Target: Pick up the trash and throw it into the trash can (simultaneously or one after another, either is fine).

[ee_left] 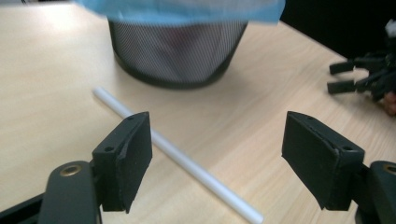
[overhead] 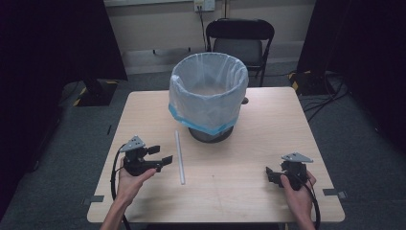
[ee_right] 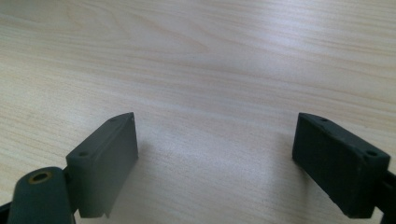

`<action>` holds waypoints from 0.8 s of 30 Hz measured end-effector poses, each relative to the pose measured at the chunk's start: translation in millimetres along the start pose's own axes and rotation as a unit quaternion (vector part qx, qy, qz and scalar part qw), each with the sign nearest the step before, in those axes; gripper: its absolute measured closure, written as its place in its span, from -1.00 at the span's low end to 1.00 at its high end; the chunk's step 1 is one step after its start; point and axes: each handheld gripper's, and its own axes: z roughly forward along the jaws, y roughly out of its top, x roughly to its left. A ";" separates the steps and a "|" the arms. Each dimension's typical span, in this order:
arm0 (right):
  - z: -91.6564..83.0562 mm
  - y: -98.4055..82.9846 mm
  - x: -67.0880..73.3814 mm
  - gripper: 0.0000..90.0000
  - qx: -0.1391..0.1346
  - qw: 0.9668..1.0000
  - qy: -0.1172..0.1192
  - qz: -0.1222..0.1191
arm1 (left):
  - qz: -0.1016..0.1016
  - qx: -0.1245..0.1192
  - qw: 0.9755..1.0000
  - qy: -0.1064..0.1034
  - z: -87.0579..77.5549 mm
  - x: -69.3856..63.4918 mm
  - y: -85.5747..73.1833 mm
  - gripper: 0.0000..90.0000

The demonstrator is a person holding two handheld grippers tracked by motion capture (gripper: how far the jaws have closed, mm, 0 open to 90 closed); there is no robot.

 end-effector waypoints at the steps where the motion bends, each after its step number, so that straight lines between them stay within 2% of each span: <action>1: 0.0 0.0 0.0 -0.70 0.000 1.000 0.000 0.000 | 0.000 0.012 1.000 -0.002 6.2 -0.9 -4.8 -0.46; 7: 0.0 0.0 0.0 -0.70 0.000 1.000 0.000 0.000 | -0.001 0.041 0.999 0.000 22.5 -2.9 -16.7 -0.46; 9: 0.0 0.0 0.0 -0.70 0.000 1.000 0.000 0.000 | 0.006 0.059 0.998 0.001 30.4 -4.3 -22.6 -0.46; 15: 0.0 0.0 0.0 -0.70 0.000 1.000 0.000 0.000 | 0.000 0.079 0.997 0.010 43.7 -4.3 -28.8 -0.45; 21: 0.0 0.0 0.0 -0.70 0.000 1.000 0.000 0.000 | 0.015 0.100 0.994 0.036 56.5 -4.7 -32.7 -0.42; 24: 0.0 0.0 0.1 -0.70 0.000 1.000 0.000 0.000 | 0.018 0.107 0.993 0.040 58.9 -4.5 -34.5 -0.39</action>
